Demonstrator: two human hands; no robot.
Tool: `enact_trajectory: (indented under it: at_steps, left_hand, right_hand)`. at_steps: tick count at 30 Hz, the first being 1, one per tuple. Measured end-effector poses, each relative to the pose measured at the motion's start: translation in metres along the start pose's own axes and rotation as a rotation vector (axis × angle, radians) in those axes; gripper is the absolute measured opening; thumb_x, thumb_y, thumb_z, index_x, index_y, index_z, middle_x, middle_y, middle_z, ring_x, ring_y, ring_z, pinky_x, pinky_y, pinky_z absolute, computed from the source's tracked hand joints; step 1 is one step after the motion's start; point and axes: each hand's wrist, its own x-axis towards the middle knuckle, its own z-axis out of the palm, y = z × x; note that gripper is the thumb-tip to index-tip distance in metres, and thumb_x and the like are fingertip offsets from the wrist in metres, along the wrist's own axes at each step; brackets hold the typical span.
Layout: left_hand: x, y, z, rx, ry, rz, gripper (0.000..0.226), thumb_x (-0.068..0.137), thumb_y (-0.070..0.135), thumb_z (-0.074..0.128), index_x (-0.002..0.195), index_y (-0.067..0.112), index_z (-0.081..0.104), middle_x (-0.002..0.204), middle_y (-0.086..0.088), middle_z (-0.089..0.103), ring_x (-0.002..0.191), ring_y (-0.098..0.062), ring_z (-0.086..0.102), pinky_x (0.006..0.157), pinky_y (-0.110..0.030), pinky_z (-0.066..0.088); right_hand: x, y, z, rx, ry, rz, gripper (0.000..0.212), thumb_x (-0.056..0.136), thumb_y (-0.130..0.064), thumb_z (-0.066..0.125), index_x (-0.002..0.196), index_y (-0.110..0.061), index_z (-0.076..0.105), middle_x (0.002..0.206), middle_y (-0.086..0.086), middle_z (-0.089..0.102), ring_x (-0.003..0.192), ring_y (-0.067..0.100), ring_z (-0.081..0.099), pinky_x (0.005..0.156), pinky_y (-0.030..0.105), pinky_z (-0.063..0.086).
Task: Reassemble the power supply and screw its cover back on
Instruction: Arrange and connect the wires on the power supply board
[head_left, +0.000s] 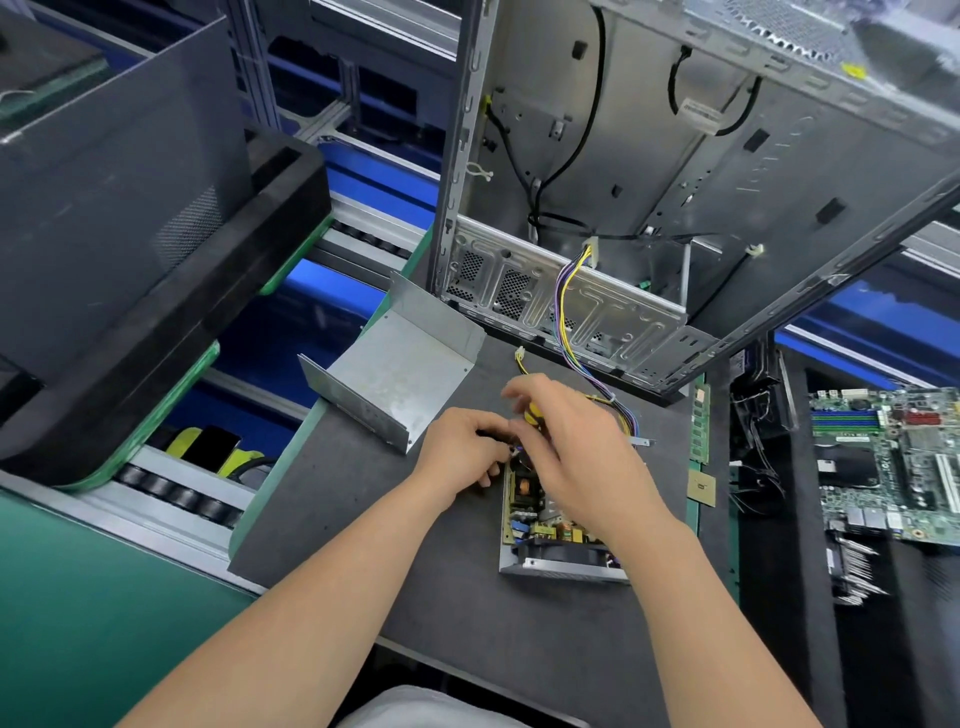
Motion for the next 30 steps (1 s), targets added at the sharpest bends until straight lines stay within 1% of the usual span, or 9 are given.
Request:
enact_trajectory:
  at_steps: [2,4,6,10,14,19,23,27,30]
  left_hand:
    - [0.001,0.0,-0.001,-0.014,-0.011,-0.019,0.035,0.081,-0.002,0.062,0.087,0.028,0.079,0.053,0.0,0.064,0.045,-0.018,0.056,0.049,-0.024,0.048]
    - [0.0,-0.002,-0.002,-0.012,-0.013,-0.025,0.035,0.083,-0.002,0.061,0.097,0.023,0.08,0.052,0.0,0.065,0.043,-0.017,0.056,0.049,-0.024,0.048]
    - [0.0,-0.003,-0.002,-0.007,-0.015,-0.014,0.032,0.085,-0.002,0.062,0.098,0.022,0.079,0.051,0.001,0.065,0.042,-0.016,0.056,0.048,-0.023,0.048]
    - [-0.001,-0.002,-0.002,-0.022,-0.023,0.015,0.029,0.087,-0.001,0.064,0.088,0.024,0.077,0.054,-0.001,0.065,0.045,-0.017,0.056,0.05,-0.025,0.05]
    - [-0.001,-0.003,-0.005,-0.04,-0.044,0.011,0.034,0.087,-0.005,0.062,0.093,0.023,0.08,0.058,-0.004,0.068,0.046,-0.015,0.057,0.051,-0.024,0.051]
    - [0.001,-0.004,-0.005,-0.054,-0.045,0.008,0.037,0.087,-0.004,0.065,0.086,0.03,0.078,0.059,-0.003,0.069,0.049,-0.016,0.059,0.053,-0.026,0.052]
    - [0.001,-0.004,-0.005,-0.069,-0.043,0.001,0.044,0.086,-0.006,0.063,0.078,0.035,0.078,0.064,-0.003,0.073,0.048,-0.014,0.06,0.052,-0.025,0.053]
    - [-0.002,-0.002,-0.006,-0.035,-0.042,0.016,0.037,0.088,-0.006,0.063,0.085,0.028,0.078,0.058,0.002,0.07,0.046,-0.012,0.058,0.05,-0.023,0.052]
    - [-0.006,-0.002,-0.004,0.017,-0.007,0.064,0.033,0.089,-0.003,0.063,0.084,0.028,0.074,0.056,0.006,0.068,0.042,-0.011,0.057,0.047,-0.021,0.05]
  right_hand:
    - [0.001,0.003,0.003,-0.051,0.035,0.025,0.014,0.102,-0.021,0.063,0.114,-0.019,0.057,0.098,-0.001,0.062,0.087,0.027,0.061,0.076,0.046,0.053]
    - [0.004,0.005,0.003,-0.103,0.101,0.092,0.017,0.1,-0.029,0.069,0.103,-0.015,0.061,0.087,0.001,0.059,0.078,0.03,0.059,0.069,0.048,0.052]
    - [0.005,0.007,0.001,-0.119,0.128,0.124,0.025,0.098,-0.04,0.069,0.099,-0.015,0.064,0.088,0.001,0.061,0.076,0.029,0.059,0.069,0.046,0.051]
    - [0.003,0.005,-0.006,-0.01,0.013,-0.004,0.023,0.102,-0.034,0.053,0.12,-0.023,0.062,0.118,-0.01,0.055,0.094,0.018,0.062,0.08,0.046,0.054]
    - [0.006,0.007,-0.014,-0.092,-0.085,-0.051,0.028,0.102,-0.019,0.052,0.129,-0.024,0.061,0.113,-0.007,0.058,0.095,0.022,0.062,0.079,0.048,0.054]
    - [0.012,0.002,-0.019,-0.172,-0.062,-0.03,0.012,0.103,-0.027,0.061,0.107,-0.016,0.064,0.093,0.001,0.061,0.085,0.028,0.061,0.075,0.048,0.052]
    - [0.016,-0.003,-0.012,-0.28,0.041,0.143,0.033,0.1,-0.044,0.063,0.089,-0.013,0.056,0.068,0.004,0.056,0.073,0.036,0.059,0.064,0.041,0.048]
    - [0.02,-0.014,-0.003,-0.389,0.113,0.252,0.036,0.101,-0.039,0.058,0.078,-0.017,0.042,0.057,0.006,0.043,0.059,0.039,0.043,0.054,0.036,0.032]
    - [0.021,-0.022,-0.001,-0.464,0.189,0.263,0.045,0.099,-0.038,0.064,0.067,-0.018,0.041,0.052,0.009,0.045,0.051,0.039,0.044,0.052,0.032,0.026]
